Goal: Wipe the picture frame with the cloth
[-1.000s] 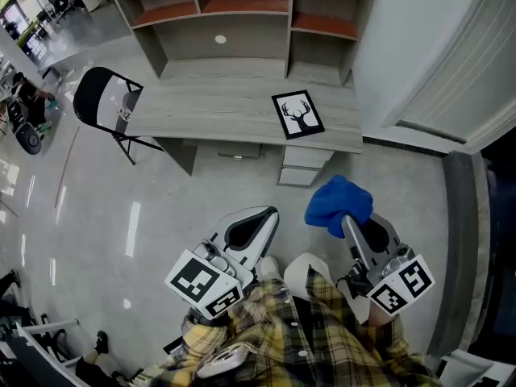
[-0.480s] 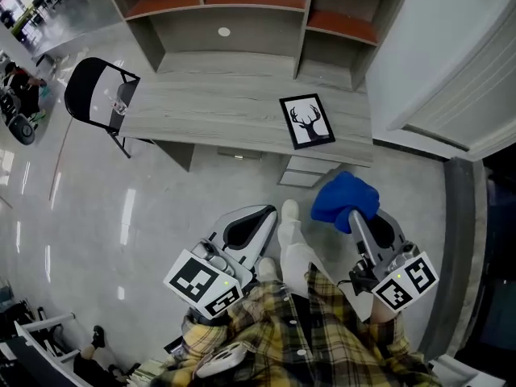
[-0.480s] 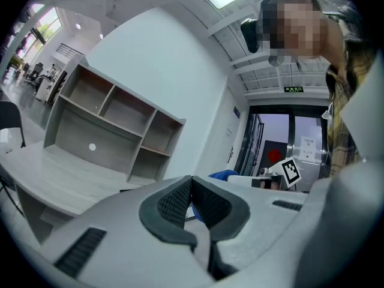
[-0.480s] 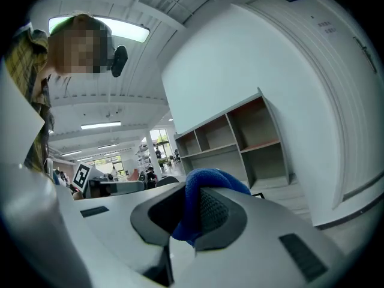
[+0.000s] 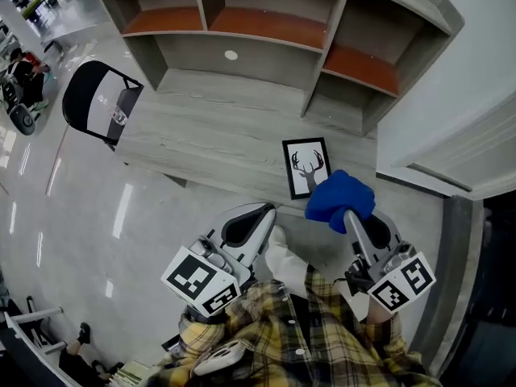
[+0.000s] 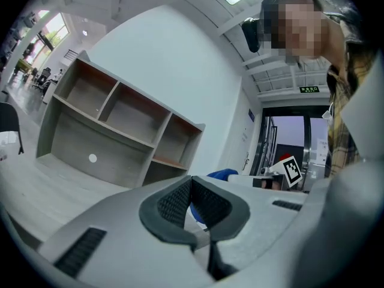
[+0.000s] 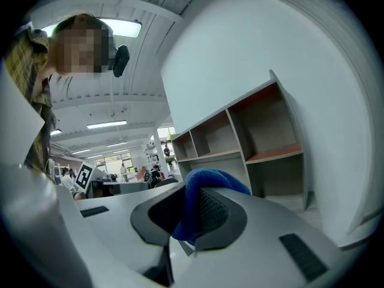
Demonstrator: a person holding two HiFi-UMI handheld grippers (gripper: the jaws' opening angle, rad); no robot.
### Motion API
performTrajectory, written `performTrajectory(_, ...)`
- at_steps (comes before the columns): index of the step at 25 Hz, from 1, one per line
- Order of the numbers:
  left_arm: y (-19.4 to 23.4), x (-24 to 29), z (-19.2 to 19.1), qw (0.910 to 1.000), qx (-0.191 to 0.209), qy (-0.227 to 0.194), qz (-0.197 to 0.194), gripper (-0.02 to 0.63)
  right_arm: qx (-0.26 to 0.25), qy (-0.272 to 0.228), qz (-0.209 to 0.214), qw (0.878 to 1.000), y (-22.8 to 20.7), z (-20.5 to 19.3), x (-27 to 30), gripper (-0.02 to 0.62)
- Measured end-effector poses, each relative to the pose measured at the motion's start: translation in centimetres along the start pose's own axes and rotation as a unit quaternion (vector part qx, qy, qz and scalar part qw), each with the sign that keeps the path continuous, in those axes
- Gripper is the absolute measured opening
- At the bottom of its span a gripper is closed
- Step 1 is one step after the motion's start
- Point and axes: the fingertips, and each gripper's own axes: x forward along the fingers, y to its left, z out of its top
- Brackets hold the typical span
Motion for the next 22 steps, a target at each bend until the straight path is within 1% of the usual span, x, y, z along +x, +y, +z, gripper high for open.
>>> performTrajectory(5,1.1,1.1,2.2,0.9998,0.010,-0.009,0.015,0.006,-0.006,-0.006,0.016,1.000,-1.0,2.3,1.7,0.049)
performTrajectory(8,1.8,2.3,2.7,0.9993,0.014,-0.014,0.030,0.006,-0.002,-0.004,0.027,1.000,-2.5,2.4,2.2,0.049)
performTrajectory(11,3.3,3.8,3.2,0.9991,0.015,-0.013,0.037,0.006,0.006,0.001,0.028,1.000,-4.3,2.3,3.5,0.049)
performTrajectory(16,5.5,4.2,4.8,0.9992,0.009,-0.016,0.034,0.006,0.016,0.003,0.017,1.000,-4.9,2.7,5.2,0.049)
performTrajectory(22,7.9,4.6,6.1,0.9998,0.010,-0.001,0.016,0.006,0.031,-0.009,-0.018,0.999,-5.3,3.1,5.9,0.049)
